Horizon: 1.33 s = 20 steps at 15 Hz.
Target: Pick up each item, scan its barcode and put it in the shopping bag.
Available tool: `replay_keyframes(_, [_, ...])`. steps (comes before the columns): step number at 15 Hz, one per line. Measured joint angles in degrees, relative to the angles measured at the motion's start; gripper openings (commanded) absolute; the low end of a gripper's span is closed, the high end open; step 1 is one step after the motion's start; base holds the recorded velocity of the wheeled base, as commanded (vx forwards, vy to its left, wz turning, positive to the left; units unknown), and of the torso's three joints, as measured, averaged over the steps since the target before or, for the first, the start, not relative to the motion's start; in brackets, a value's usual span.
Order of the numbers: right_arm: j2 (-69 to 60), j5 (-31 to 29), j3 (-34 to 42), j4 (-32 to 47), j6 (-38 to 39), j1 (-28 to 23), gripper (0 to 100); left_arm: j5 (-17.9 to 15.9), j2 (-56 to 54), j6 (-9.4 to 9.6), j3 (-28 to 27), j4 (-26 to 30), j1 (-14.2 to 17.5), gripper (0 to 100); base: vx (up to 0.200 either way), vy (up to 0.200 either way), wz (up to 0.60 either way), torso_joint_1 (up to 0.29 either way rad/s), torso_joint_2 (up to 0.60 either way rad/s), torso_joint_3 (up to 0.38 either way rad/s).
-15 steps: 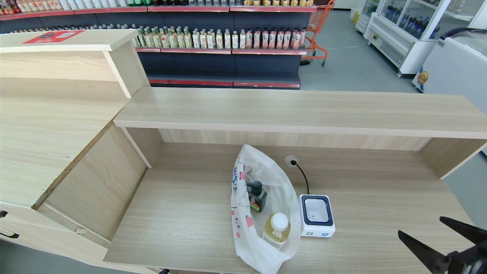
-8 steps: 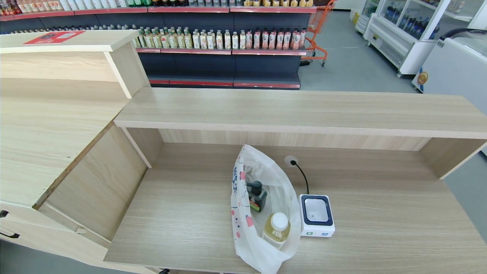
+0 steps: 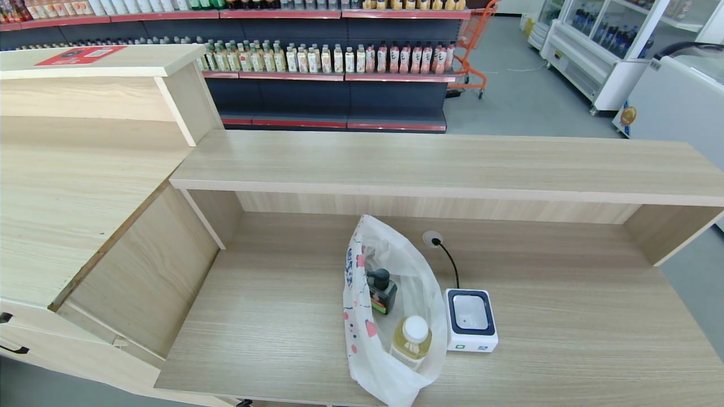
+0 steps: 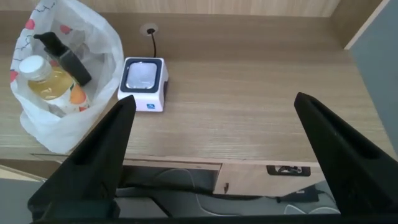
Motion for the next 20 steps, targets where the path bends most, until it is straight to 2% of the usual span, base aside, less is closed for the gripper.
replay_keyframes(3, [-0.4,0.02,0.0,0.05,-0.44,0.0,100,0.0,0.0,0.0,0.0,0.0,0.0,100,0.0,0.0,0.0,0.0,0.0,0.0])
replay_keyframes(15, [-0.45,0.02,0.0,0.11,-0.46,-0.02,100,-0.02,0.0,0.72,0.0,0.0,0.0,100,0.0,-0.2,0.0,0.004,0.0,0.002])
replay_keyframes(18, [-0.43,0.02,0.0,0.11,-0.5,0.02,100,0.0,0.0,0.39,0.0,0.0,0.0,100,0.0,0.0,0.0,0.0,0.0,0.0])
replay_keyframes(20, [-0.43,0.05,0.0,0.11,-0.52,-0.04,100,-0.05,0.2,0.72,0.0,0.04,-0.05,100,0.2,0.0,0.0,-0.002,0.0,0.002])
